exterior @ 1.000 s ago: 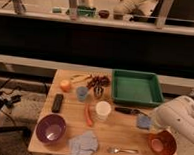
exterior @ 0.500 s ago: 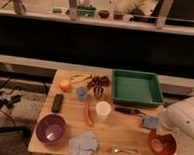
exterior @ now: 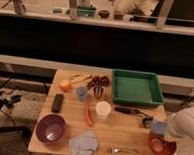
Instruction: Place sponge in red bowl
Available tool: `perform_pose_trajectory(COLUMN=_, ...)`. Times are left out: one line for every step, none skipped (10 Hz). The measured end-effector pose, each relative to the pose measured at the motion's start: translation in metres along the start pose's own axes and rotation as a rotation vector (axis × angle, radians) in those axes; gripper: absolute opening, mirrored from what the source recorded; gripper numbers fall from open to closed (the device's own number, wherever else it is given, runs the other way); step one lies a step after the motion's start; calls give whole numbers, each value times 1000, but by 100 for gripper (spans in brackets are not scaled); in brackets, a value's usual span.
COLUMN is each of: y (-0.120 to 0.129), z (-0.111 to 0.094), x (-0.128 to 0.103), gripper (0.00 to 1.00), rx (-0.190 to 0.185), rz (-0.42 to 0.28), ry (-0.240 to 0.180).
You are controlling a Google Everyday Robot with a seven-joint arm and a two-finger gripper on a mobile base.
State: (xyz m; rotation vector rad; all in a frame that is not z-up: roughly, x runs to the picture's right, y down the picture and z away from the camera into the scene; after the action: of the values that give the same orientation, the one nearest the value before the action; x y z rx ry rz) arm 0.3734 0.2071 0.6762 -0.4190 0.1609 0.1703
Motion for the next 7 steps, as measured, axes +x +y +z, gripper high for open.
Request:
perform_pose_trajectory(y=4, z=2, x=6, gripper=0, rx=-4, rz=11, ry=4)
perform_pose_trajectory(y=5, z=6, x=12, gripper=0, rx=-8, rz=25, ry=8)
perform_pose_trajectory(y=5, z=8, x=15, gripper=0, rx=-10, rz=32, ry=10)
perform_pose_trajectory(y=5, z=10, x=19, gripper=0, rx=-12, rz=45, ry=12)
perform_pose_trajectory(y=7, z=12, x=24, gripper=0, rx=-16, rz=56, ry=16)
perform_pose_trajectory(y=7, z=13, x=26, gripper=0, rx=-18, rz=61, ry=18)
perform_pose_trajectory(y=7, z=13, x=28, gripper=0, rx=-18, rz=68, ry=21)
